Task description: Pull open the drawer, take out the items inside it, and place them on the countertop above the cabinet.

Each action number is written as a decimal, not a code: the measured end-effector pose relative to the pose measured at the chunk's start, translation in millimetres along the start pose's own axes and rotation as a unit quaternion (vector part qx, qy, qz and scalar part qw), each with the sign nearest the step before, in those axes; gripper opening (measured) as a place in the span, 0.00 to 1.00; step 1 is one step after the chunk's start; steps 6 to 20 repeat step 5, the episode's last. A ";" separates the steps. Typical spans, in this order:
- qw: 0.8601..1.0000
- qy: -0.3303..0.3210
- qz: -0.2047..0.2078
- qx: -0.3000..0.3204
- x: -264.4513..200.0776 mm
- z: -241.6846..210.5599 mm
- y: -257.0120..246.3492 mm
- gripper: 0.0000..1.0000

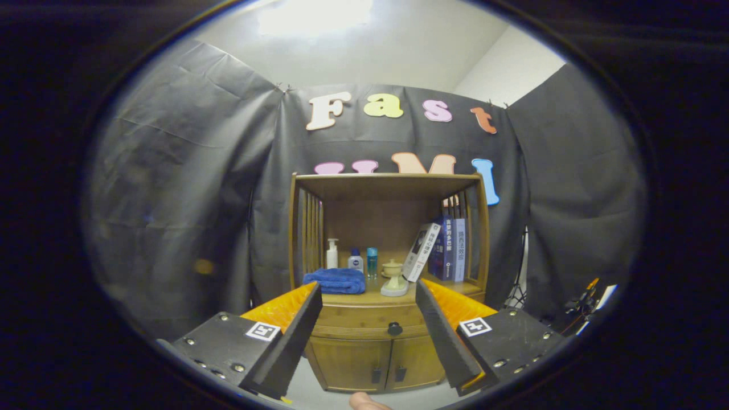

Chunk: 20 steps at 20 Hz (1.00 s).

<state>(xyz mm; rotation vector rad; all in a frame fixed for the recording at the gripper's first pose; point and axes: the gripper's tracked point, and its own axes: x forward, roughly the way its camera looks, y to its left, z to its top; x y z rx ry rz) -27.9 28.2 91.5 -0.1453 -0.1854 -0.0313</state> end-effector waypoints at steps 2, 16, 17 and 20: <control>1.000 0.002 -0.008 0.000 -0.5 -1.0 -5.1 0.98; 1.000 0.006 -0.017 0.006 -0.3 -1.7 -12.9 0.98; 1.000 0.006 -0.017 0.006 -0.3 -1.7 -12.9 0.98; 1.000 0.006 -0.017 0.006 -0.3 -1.7 -12.9 0.98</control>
